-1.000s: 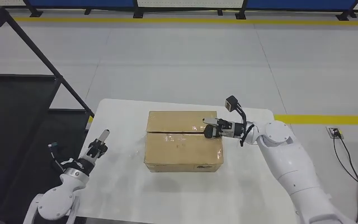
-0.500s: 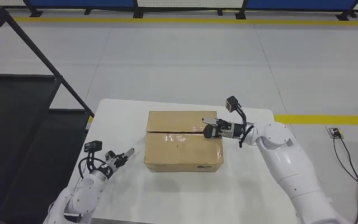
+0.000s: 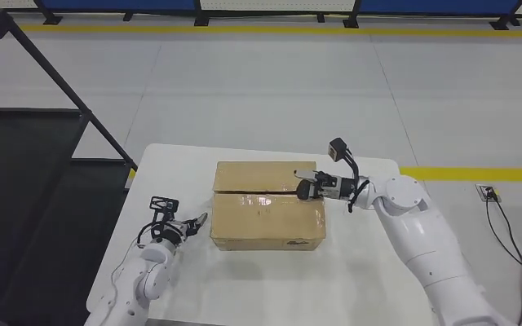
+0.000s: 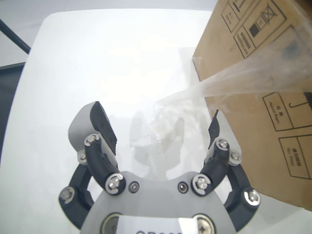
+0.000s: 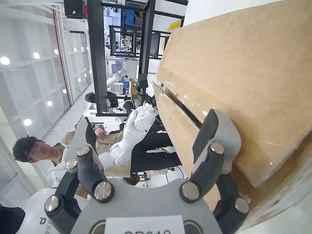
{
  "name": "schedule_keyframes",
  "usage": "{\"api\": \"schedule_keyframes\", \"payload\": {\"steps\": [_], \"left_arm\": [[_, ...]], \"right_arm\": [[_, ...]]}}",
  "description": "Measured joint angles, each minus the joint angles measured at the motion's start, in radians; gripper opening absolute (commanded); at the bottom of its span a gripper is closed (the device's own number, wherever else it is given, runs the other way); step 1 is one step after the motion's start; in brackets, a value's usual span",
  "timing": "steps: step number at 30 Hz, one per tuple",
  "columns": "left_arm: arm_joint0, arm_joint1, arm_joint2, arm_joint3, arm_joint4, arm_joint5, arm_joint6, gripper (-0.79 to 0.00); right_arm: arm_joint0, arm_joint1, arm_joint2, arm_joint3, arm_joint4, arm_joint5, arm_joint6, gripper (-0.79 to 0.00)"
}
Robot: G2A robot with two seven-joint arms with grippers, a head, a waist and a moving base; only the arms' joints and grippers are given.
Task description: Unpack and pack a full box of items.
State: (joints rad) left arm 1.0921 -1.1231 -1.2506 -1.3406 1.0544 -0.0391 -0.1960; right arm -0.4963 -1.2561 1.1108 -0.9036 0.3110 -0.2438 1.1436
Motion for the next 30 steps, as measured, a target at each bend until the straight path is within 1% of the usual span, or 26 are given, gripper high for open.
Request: {"api": "schedule_keyframes", "payload": {"steps": [3,6,11,16,22,30], "left_arm": [[-0.022,-0.006,0.014,0.025,0.011,0.005,0.004,0.000],[-0.056,-0.018,0.037,0.064,0.016,0.039,0.022,0.000],[-0.129,-0.043,0.092,0.155,0.013,0.083,0.045,0.000],[-0.175,-0.063,0.121,0.228,0.010,0.116,0.082,0.000],[-0.178,-0.079,0.110,0.247,-0.046,0.153,0.146,0.000],[-0.156,-0.087,0.083,0.215,-0.064,0.194,0.206,0.000]], "right_arm": [[0.005,-0.001,-0.005,0.001,-0.001,0.004,-0.003,0.000],[0.010,-0.002,-0.011,0.004,-0.001,0.008,-0.006,0.000],[0.016,-0.004,-0.018,0.009,0.001,0.010,-0.006,0.000],[0.017,-0.004,-0.023,0.012,0.003,0.010,-0.004,0.000],[0.022,-0.005,-0.031,0.020,-0.002,0.015,0.001,0.000],[0.037,-0.009,-0.041,0.053,0.010,0.005,0.013,0.000]]}}
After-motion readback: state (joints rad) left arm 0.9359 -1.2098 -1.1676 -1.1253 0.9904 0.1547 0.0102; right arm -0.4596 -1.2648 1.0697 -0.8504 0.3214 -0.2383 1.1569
